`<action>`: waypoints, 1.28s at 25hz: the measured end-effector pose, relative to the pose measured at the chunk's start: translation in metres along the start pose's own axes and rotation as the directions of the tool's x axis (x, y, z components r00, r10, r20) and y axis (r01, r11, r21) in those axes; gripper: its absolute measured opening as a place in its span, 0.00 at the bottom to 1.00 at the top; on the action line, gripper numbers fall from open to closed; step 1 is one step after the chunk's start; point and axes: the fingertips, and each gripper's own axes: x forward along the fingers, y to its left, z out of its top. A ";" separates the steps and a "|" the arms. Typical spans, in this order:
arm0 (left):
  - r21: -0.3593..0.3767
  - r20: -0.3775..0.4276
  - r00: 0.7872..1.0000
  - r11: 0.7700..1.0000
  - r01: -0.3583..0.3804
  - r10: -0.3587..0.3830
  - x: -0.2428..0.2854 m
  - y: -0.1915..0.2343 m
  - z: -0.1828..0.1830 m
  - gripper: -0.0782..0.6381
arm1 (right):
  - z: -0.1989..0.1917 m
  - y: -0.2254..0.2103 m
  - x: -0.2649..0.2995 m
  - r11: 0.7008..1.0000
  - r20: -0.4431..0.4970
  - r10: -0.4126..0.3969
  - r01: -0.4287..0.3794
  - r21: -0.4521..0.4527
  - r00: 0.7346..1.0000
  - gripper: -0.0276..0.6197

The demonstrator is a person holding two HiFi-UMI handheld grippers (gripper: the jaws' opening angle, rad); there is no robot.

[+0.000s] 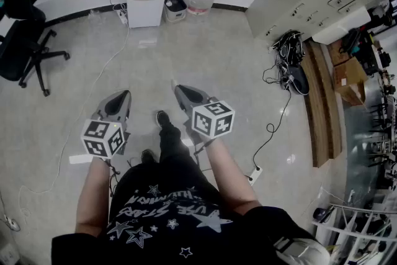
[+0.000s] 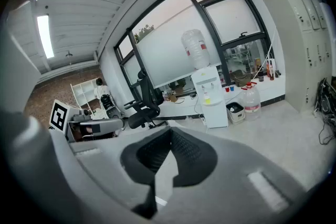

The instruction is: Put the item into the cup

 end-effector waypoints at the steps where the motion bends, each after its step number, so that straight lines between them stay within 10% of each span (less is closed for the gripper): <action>1: -0.001 0.000 1.000 1.000 0.001 -0.001 -0.002 -0.003 -0.002 0.11 | -0.003 0.001 -0.002 1.000 -0.003 0.001 -0.001 0.000 1.000 0.04; 32: -0.038 -0.043 0.999 0.999 0.026 -0.027 0.065 0.012 0.008 0.11 | 0.017 -0.063 0.023 0.996 -0.003 -0.038 0.038 0.079 0.999 0.05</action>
